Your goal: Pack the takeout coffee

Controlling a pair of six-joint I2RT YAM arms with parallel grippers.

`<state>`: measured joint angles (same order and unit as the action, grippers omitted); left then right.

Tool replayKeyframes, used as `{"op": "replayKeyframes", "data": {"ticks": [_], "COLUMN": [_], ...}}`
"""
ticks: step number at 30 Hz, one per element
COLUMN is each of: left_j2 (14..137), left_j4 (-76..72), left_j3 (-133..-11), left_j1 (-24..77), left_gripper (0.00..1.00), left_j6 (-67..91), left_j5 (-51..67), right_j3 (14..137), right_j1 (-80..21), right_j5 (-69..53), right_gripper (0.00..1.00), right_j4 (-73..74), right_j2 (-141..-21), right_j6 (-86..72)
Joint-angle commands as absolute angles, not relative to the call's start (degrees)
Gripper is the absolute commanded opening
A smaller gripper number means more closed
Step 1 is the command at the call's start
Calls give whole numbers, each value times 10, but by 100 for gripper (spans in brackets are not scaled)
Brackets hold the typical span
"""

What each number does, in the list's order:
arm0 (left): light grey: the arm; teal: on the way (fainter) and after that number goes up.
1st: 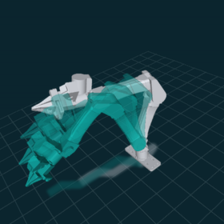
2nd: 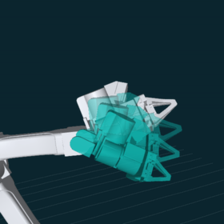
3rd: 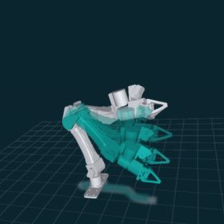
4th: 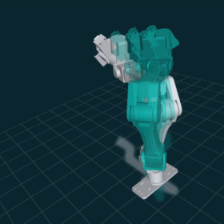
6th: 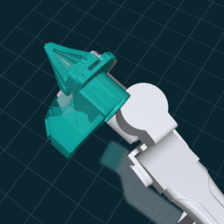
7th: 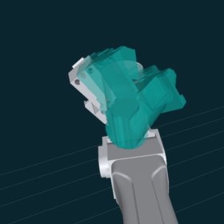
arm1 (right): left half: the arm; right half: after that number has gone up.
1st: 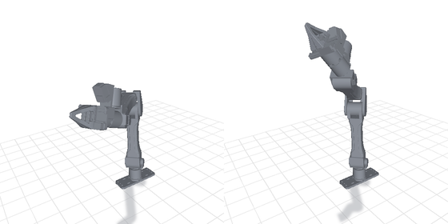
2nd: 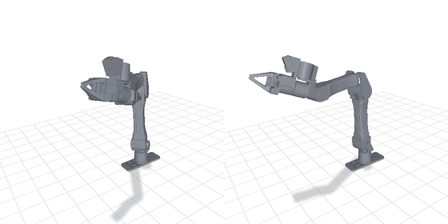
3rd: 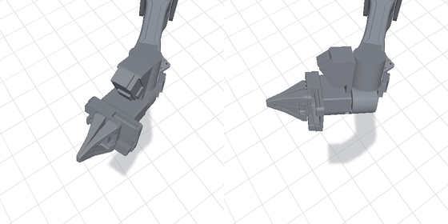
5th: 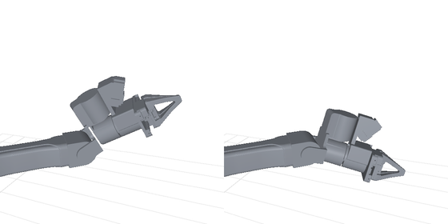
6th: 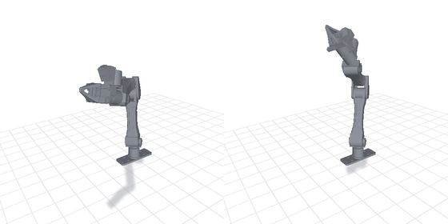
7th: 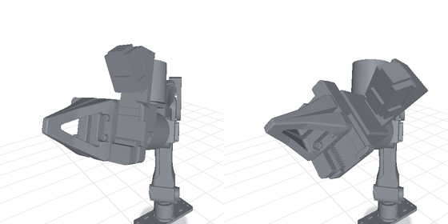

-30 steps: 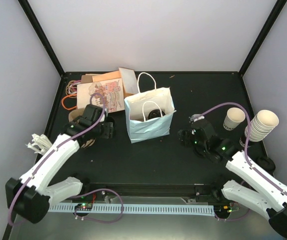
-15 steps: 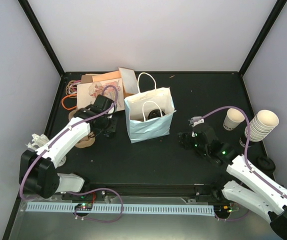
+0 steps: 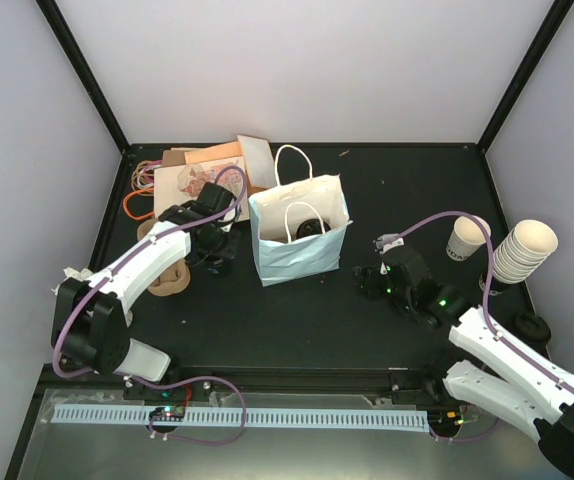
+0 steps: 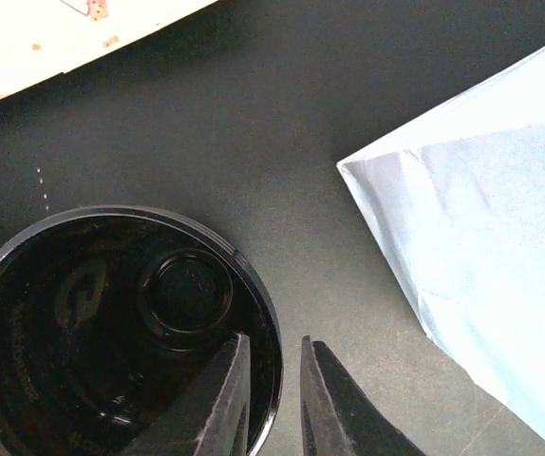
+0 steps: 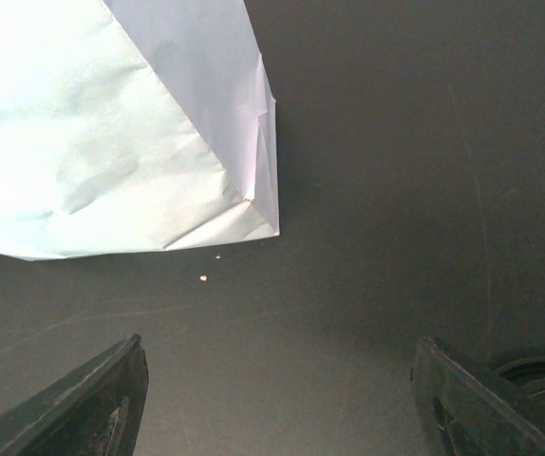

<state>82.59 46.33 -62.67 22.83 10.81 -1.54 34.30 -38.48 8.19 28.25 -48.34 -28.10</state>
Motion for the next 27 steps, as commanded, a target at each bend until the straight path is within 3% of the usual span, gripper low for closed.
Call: {"op": "replayKeyframes", "data": {"ticks": [1, 15, 19, 27], "left_j2": [826, 843, 843, 825], "left_j4": [467, 473, 475, 499], "left_j3": [-647, -643, -644, -661], "left_j1": [225, 225, 225, 225], "left_gripper": [15, 16, 2, 2], "left_j6": [103, 103, 103, 100], "left_j5": [-25, -38, -41, -51], "right_j3": [342, 339, 338, 336], "right_j1": [-382, -382, -382, -382], "right_j5": [78, 80, 80, 80], "right_gripper": [79, 78, 78, 78], "right_j4": [265, 262, 262, 261], "right_j2": [-480, -480, -480, -479], "right_j6": [-275, -274, -274, -274]}}
